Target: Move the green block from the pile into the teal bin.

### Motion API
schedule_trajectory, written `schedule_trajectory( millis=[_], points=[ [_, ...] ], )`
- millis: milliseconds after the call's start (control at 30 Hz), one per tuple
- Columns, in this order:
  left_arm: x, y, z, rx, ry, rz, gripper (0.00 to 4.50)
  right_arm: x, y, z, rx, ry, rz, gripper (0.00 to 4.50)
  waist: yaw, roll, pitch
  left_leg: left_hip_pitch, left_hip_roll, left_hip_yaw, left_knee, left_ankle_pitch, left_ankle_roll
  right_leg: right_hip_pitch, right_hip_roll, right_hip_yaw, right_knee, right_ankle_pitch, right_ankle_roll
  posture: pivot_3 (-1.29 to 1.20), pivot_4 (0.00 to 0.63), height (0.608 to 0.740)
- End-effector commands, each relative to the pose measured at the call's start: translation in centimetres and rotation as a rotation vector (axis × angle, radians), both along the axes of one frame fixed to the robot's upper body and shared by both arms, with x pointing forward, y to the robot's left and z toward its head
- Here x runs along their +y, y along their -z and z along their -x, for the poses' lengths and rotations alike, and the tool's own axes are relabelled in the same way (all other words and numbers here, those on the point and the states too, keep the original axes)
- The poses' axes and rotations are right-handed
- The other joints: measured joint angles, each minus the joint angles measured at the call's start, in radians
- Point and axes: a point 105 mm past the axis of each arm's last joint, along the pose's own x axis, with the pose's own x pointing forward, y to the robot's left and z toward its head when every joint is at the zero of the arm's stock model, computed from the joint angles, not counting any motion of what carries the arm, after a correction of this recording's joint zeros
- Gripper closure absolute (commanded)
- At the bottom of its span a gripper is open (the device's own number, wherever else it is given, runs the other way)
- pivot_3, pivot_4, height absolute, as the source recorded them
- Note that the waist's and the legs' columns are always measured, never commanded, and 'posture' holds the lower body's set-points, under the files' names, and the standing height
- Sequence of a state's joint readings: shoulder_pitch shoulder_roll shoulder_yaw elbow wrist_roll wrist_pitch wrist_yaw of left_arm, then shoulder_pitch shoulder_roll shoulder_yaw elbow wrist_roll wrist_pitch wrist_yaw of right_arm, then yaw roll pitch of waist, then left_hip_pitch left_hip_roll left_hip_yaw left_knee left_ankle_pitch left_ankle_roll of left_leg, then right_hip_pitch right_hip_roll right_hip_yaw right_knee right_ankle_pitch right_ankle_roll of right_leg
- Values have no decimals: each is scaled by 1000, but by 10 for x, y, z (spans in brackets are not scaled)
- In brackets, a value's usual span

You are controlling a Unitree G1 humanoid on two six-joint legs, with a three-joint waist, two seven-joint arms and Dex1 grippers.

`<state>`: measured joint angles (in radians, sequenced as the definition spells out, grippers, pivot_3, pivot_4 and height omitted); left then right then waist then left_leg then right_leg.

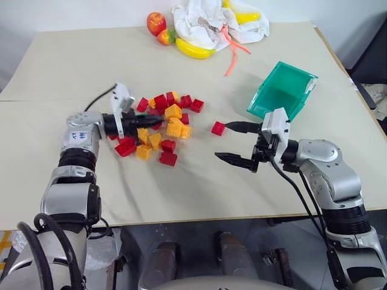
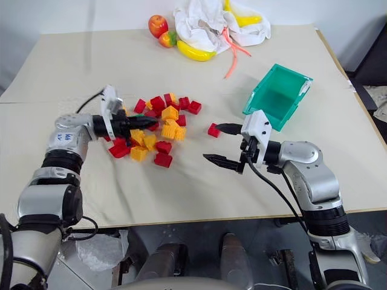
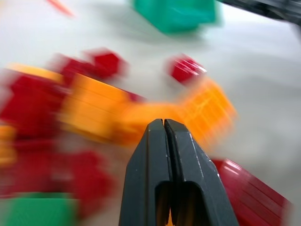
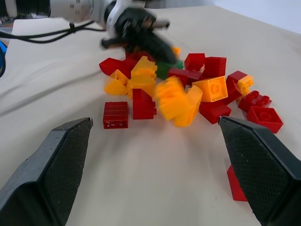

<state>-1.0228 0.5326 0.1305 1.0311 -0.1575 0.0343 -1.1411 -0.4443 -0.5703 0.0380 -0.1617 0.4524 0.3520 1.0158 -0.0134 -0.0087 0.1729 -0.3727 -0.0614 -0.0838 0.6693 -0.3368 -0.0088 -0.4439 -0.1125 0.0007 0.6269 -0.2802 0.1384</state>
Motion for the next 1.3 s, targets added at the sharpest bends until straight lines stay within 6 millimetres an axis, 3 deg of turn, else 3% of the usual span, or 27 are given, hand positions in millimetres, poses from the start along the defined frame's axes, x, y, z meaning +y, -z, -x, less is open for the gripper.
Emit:
schedule_trajectory(
  millis=[33, 167, 300, 433, 633, 700, 800, 933, 1033, 1200, 1300],
  points=[
    [29, -13, -16, -24, -228, 3, 4460, -1, -11, 3, -57, -8, -6, 0, 0, 0, 0, 0, 0, 0, 0, 0, 0, 0, 0, 0, 0, 0, 0, 0, 150, 740],
    [40, 8, -22, 22, -338, -60, 4460, 0, -10, 1, -60, -7, -3, 0, 3, 0, 0, 0, -1, 0, 0, 0, 0, 0, 0, 0, 0, 0, 0, 0, 150, 740],
    [30, 36, -17, 153, -289, -133, 4460, 5, -11, 0, -63, -10, -13, 0, 10, 0, 0, 0, -2, 0, 1, 0, 0, 0, -1, 0, 1, 0, 0, 0, 150, 740],
    [17, 40, -6, 223, -150, -155, 4460, 5, -10, 0, -67, -7, -15, 0, 11, 0, 0, 0, -3, 0, 3, 0, 0, 0, -2, 0, 2, 0, 1, 0, 150, 740],
    [7, 21, 11, 245, 6, -98, 4460, 6, -10, 0, -71, -4, -21, 0, 9, 0, 0, 0, -3, 0, 4, 0, 0, 0, -1, 0, 2, 0, 1, 0, 150, 740],
    [10, 7, 17, 201, 30, -70, 4460, 6, -10, 1, -76, -6, -23, 0, 3, 0, 0, 0, -2, 0, 4, 0, 0, 0, -1, 1, 2, 0, 1, 0, 150, 740],
    [31, -18, 14, 66, -91, -95, 4460, 4, -11, 1, -75, -5, -26, 0, -5, -1, 0, -1, 2, 0, 4, 0, 0, 0, 0, 1, 2, 0, 1, 0, 150, 740],
    [60, -21, 35, 166, -151, -208, 3615, 3, -10, 0, -70, -9, -22, 0, -18, -1, 0, -1, 3, 0, 4, 0, 0, -1, 0, 2, 2, 0, 1, 0, 150, 740],
    [70, -28, 48, 184, -164, -256, 2649, 4, -10, -2, -68, -13, -22, 0, -16, -1, 0, 0, 3, 0, 3, 0, 0, -1, 0, 2, 2, 0, 0, 0, 150, 740],
    [75, -34, 60, 203, -155, -311, 1097, 6, -10, -5, -69, -20, -26, 0, -7, -1, 0, -1, 3, -1, 5, 0, 0, 0, -1, 2, 3, 0, 1, 0, 150, 740],
    [69, -37, 54, 188, -140, -333, 261, 9, -10, -6, -73, -24, -29, 0, -5, -1, 0, -1, 2, -1, 5, -1, 1, 0, -1, 2, 3, 0, 1, 0, 150, 740]
  ],
)
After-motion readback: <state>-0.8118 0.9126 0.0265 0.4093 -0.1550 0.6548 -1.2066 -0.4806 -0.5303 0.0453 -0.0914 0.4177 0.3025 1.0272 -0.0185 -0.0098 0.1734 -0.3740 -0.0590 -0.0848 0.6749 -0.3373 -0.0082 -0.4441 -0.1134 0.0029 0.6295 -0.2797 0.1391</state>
